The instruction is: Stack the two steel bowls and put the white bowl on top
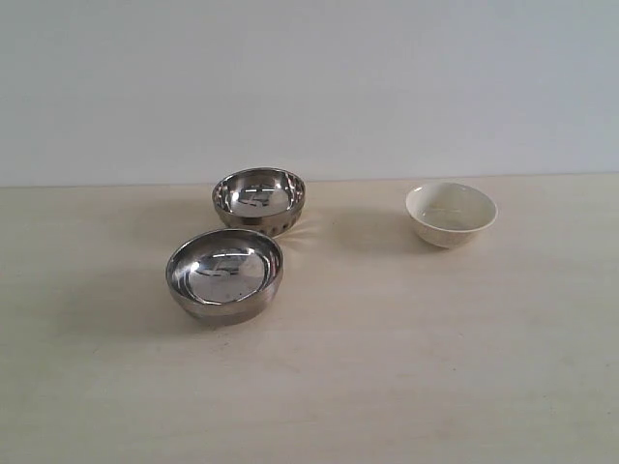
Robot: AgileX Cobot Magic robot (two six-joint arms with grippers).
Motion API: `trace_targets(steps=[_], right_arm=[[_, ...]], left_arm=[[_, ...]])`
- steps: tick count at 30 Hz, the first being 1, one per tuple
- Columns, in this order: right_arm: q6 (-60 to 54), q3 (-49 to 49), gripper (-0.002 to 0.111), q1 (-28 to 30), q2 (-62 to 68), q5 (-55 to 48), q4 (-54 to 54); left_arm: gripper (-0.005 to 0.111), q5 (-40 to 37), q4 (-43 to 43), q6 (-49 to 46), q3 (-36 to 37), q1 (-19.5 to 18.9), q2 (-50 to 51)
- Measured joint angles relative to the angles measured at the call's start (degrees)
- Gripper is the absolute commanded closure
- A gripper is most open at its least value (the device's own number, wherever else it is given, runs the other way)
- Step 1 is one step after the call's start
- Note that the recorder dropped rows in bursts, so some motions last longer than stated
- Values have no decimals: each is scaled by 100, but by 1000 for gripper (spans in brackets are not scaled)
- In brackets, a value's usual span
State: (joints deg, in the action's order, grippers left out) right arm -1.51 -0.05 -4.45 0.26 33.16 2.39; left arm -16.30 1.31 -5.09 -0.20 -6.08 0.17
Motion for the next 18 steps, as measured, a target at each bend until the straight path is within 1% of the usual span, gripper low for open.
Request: trace_targets(steps=[3, 5, 6, 9, 13, 14, 15, 17, 18], right_arm=[[829, 0, 108, 0, -10, 1159, 0], [1601, 5, 108, 0, -10, 1557, 0], [1876, 31, 108, 0, -10, 1568, -14], [2501, 422, 108, 0, -10, 1054, -391], [3083, 1408, 108, 0, 63, -204, -1500], [3181, 1603, 108, 0, 136, -364, -1658], [3251, 1782, 106, 0, 226, -509, -1781], [3360, 2174, 97, 0, 528, -672, -1963], [3387, 2312, 89, 0, 700, -719, -1997]], left_arm=[[103, 0, 0, 0, 0, 0, 0], [103, 0, 0, 0, 0, 0, 0], [103, 0, 0, 0, 0, 0, 0], [103, 0, 0, 0, 0, 0, 0], [103, 0, 0, 0, 0, 0, 0], [103, 0, 0, 0, 0, 0, 0], [103, 0, 0, 0, 0, 0, 0], [103, 0, 0, 0, 0, 0, 0], [103, 0, 0, 0, 0, 0, 0]])
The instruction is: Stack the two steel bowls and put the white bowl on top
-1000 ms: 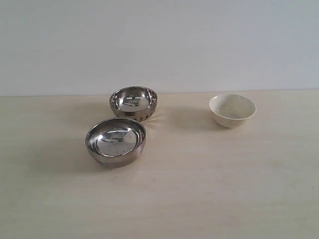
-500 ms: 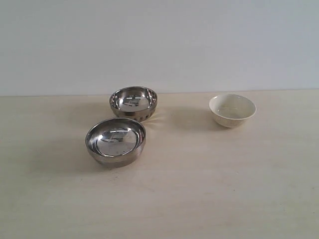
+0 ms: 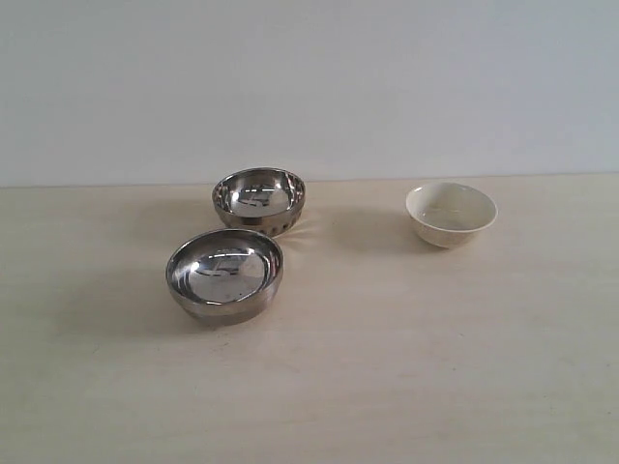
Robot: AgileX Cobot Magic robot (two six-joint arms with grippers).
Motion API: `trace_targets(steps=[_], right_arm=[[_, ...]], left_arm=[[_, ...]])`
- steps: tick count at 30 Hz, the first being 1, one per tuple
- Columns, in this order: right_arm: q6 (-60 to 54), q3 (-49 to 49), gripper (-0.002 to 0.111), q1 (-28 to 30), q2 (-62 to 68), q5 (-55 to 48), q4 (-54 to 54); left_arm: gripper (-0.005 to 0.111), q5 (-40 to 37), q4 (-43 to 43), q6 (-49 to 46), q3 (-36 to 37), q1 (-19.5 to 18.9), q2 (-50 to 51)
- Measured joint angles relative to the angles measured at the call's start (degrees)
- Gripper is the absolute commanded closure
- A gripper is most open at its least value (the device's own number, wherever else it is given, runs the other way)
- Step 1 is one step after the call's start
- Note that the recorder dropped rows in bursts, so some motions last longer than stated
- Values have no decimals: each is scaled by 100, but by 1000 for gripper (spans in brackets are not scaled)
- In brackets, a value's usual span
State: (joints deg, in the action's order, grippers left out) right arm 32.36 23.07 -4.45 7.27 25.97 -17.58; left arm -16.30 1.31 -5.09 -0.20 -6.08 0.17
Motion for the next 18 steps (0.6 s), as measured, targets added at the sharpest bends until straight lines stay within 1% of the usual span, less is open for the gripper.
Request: trace_targets(steps=[2, 3, 5, 7, 8, 10, 18], right_arm=[[102, 331, 74, 0, 377, -184, -56], [141, 478, 63, 0, 537, -278, -121], [284, 742, 47, 0, 955, -565, -184], [376, 937, 34, 0, 1339, -869, -195], [405, 1030, 30, 0, 1562, -1018, -208], [456, 1193, 27, 0, 2018, -1258, -219], [478, 1659, 27, -65, 3685, -1560, -240]], left_arm=[[103, 0, 0, 0, 0, 0, 0], [103, 0, 0, 0, 0, 0, 0], [103, 0, 0, 0, 0, 0, 0], [103, 0, 0, 0, 0, 0, 0], [103, 0, 0, 0, 0, 0, 0], [103, 0, 0, 0, 0, 0, 0], [103, 0, 0, 0, 0, 0, 0]])
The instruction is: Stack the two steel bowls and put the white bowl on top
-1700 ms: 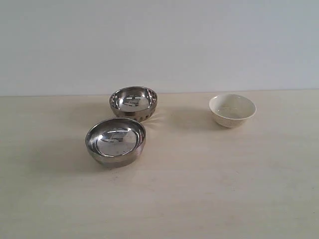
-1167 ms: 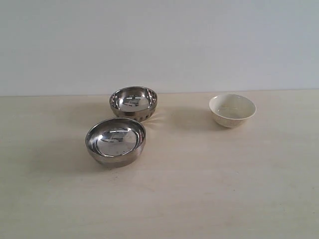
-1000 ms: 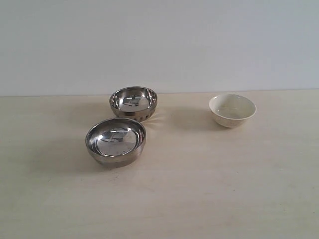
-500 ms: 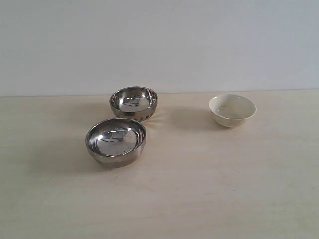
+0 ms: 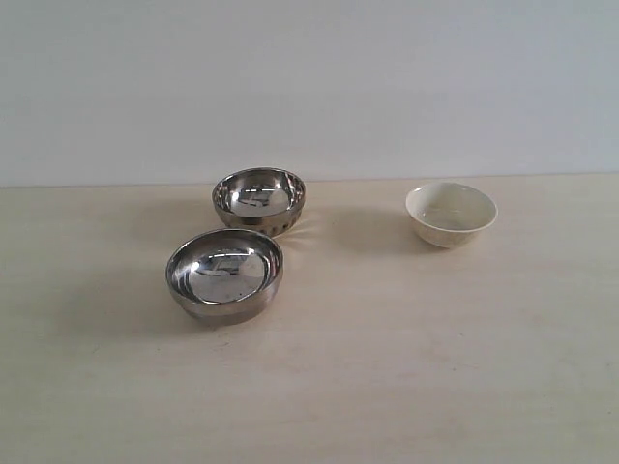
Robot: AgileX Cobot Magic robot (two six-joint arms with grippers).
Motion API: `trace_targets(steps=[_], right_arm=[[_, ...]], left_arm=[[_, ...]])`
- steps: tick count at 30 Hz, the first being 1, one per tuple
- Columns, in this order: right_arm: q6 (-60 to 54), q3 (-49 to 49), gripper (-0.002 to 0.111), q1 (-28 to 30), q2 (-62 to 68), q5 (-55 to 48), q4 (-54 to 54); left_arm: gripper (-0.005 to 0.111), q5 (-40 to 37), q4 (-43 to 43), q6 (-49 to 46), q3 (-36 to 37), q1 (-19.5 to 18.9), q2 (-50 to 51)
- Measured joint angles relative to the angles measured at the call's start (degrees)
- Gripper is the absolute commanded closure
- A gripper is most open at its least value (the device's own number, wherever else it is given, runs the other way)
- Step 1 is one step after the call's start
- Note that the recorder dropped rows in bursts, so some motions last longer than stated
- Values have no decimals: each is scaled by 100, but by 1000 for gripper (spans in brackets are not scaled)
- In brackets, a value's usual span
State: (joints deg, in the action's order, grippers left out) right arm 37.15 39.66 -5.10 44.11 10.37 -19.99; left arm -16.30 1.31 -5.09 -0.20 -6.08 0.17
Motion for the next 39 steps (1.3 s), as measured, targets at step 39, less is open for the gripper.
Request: trace_targets(steps=[39], right_arm=[[-236, 3162, 27, -3481, 6494, -2273, 462]], left_arm=[[103, 0, 0, 0, 0, 0, 0]])
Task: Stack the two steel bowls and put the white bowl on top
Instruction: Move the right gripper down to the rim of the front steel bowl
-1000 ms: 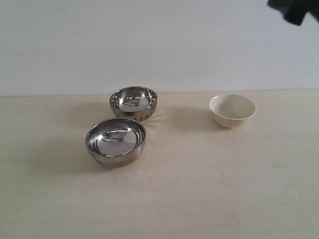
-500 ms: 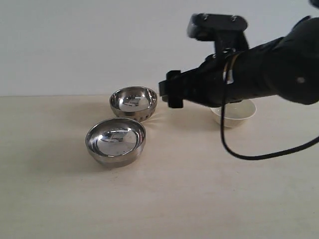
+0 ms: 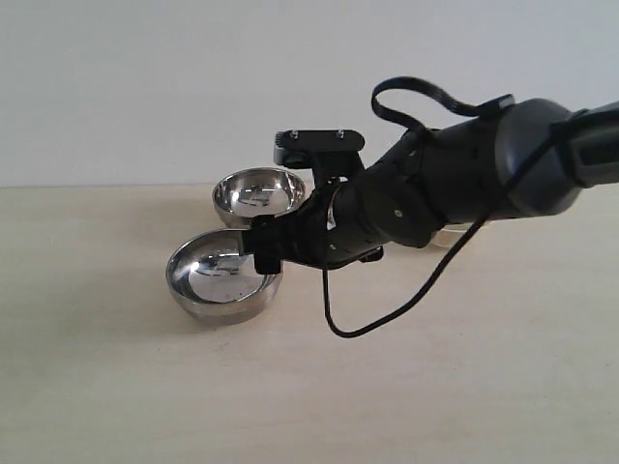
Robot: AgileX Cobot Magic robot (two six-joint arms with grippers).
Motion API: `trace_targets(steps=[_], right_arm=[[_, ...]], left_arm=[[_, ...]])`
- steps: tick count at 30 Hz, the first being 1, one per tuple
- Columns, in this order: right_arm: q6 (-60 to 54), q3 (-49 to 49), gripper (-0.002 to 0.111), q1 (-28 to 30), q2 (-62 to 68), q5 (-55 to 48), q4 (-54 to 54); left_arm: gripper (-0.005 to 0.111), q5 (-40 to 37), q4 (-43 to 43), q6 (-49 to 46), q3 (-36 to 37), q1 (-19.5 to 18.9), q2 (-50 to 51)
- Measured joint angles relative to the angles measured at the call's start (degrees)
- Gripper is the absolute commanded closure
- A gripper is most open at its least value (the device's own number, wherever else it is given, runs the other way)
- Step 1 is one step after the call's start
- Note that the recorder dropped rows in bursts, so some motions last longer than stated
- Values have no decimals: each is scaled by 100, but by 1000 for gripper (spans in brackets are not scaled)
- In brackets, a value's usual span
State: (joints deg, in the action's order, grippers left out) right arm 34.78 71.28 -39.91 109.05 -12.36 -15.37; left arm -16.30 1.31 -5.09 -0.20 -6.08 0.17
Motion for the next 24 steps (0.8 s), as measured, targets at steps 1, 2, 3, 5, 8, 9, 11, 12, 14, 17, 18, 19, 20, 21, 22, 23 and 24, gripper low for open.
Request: trace_targets(steps=[1, 2, 3, 5, 8, 9, 11, 12, 14, 17, 18, 19, 20, 21, 22, 23, 24], right_arm=[[0, 55, 28, 0, 84, 0, 33], [0, 135, 29, 0, 208, 0, 80], [0, 186, 30, 0, 283, 0, 122], [0, 307, 32, 0, 456, 0, 196], [14, 461, 32, 0, 664, 35, 249], [14, 491, 32, 0, 735, 40, 249], [14, 582, 32, 0, 870, 65, 268], [28, 631, 32, 0, 925, 65, 268], [38, 747, 32, 0, 1065, 65, 268], [64, 888, 32, 0, 1265, 75, 289], [88, 912, 32, 0, 1325, 75, 289], [105, 953, 32, 0, 1378, 75, 289], [133, 969, 33, 0, 1426, 99, 289], [145, 984, 33, 0, 1455, 114, 289], [160, 1014, 34, 0, 1504, 113, 289], [172, 1028, 35, 0, 1539, 115, 289], [188, 1043, 35, 0, 1563, 138, 289]], left_arm=[[103, 0, 0, 0, 0, 0, 0], [103, 0, 0, 0, 0, 0, 0], [103, 0, 0, 0, 0, 0, 0], [103, 0, 0, 0, 0, 0, 0], [103, 0, 0, 0, 0, 0, 0], [103, 0, 0, 0, 0, 0, 0], [103, 0, 0, 0, 0, 0, 0], [103, 0, 0, 0, 0, 0, 0], [103, 0, 0, 0, 0, 0, 0], [103, 0, 0, 0, 0, 0, 0], [103, 0, 0, 0, 0, 0, 0], [103, 0, 0, 0, 0, 0, 0], [103, 0, 0, 0, 0, 0, 0], [103, 0, 0, 0, 0, 0, 0], [103, 0, 0, 0, 0, 0, 0], [103, 0, 0, 0, 0, 0, 0], [103, 0, 0, 0, 0, 0, 0]])
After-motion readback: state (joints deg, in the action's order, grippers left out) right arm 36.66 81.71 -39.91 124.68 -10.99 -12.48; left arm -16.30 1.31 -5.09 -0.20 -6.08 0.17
